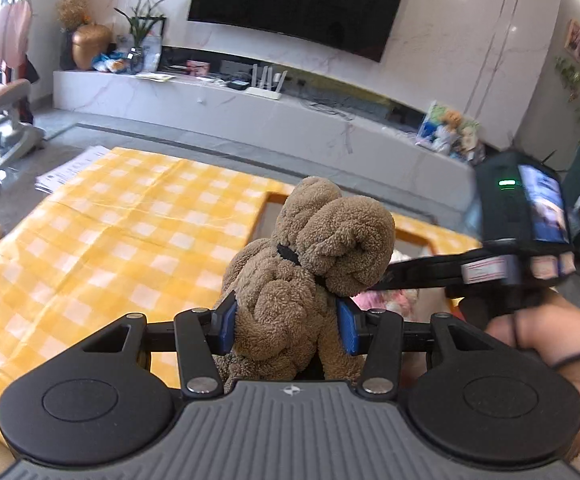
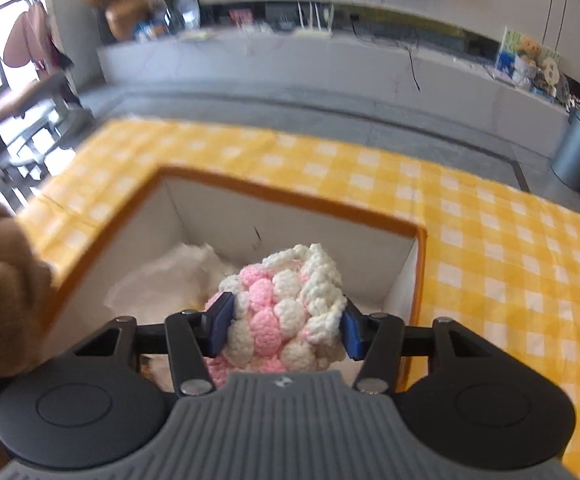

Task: Organize soft objects
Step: 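Lift and carry the crocheted item and the bear over the white box, then open the right tool to drop the pink crocheted item into the box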

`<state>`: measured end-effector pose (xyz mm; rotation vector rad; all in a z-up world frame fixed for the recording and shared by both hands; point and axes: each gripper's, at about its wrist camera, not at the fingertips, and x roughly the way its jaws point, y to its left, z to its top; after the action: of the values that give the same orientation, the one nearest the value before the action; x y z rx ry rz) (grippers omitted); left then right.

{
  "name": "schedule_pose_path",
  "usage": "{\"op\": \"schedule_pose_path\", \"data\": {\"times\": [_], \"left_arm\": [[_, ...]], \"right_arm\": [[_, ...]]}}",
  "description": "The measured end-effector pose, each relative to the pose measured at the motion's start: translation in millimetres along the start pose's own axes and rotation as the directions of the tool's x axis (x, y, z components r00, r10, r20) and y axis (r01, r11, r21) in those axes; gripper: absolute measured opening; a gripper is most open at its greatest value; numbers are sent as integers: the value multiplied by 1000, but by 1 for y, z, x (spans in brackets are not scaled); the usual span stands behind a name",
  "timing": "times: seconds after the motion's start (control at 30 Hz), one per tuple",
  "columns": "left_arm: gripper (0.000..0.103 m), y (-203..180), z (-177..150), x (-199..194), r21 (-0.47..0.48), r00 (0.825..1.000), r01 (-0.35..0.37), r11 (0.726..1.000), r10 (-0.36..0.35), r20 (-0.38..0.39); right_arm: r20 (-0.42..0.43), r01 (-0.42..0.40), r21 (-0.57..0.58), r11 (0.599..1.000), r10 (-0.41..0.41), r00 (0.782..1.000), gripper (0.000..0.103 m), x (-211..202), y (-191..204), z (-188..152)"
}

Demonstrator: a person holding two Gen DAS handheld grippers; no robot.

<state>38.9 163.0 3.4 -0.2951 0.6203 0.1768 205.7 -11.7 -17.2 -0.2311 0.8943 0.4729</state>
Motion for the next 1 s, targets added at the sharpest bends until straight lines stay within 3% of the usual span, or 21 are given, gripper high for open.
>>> {"op": "schedule_pose_path", "data": {"times": [0.07, 0.2, 0.37, 0.5, 0.67, 0.77, 0.8, 0.83, 1.0], "left_arm": [[56, -1, -3, 0, 17, 1000, -5, 1000, 5, 2], [56, -2, -3, -1, 17, 1000, -12, 1000, 12, 3], [56, -1, -2, -1, 23, 1000, -13, 1000, 13, 1], [56, 0, 0, -1, 21, 1000, -6, 1000, 6, -4], [56, 3, 2, -3, 10, 1000, -11, 1000, 11, -1], [56, 2, 2, -6, 11, 1000, -14, 1000, 14, 5], [56, 1, 2, -7, 14, 1000, -13, 1000, 13, 9], [56, 0, 2, -8, 17, 1000, -11, 1000, 11, 14], [56, -1, 2, -10, 27, 1000, 1, 1000, -2, 27]], "right_arm": [[-54, 50, -48, 998, -53, 997, 54, 20, 7, 0], [-80, 164, -138, 977, -176, 981, 54, 37, 19, 5], [-113, 185, -219, 958, -213, 970, 55, 56, 32, 8], [-89, 203, -218, 954, -227, 970, 61, 65, 32, 2], [-70, 245, -299, 922, -277, 958, 66, 65, 40, -4], [-54, 252, -328, 910, -285, 957, 78, 57, 42, -1], [-30, 262, -327, 908, -287, 957, 91, 51, 41, -1], [4, 265, -322, 909, -279, 960, 96, 42, 39, 0], [121, 265, -333, 905, -237, 964, 99, 1, 32, -3]]}}
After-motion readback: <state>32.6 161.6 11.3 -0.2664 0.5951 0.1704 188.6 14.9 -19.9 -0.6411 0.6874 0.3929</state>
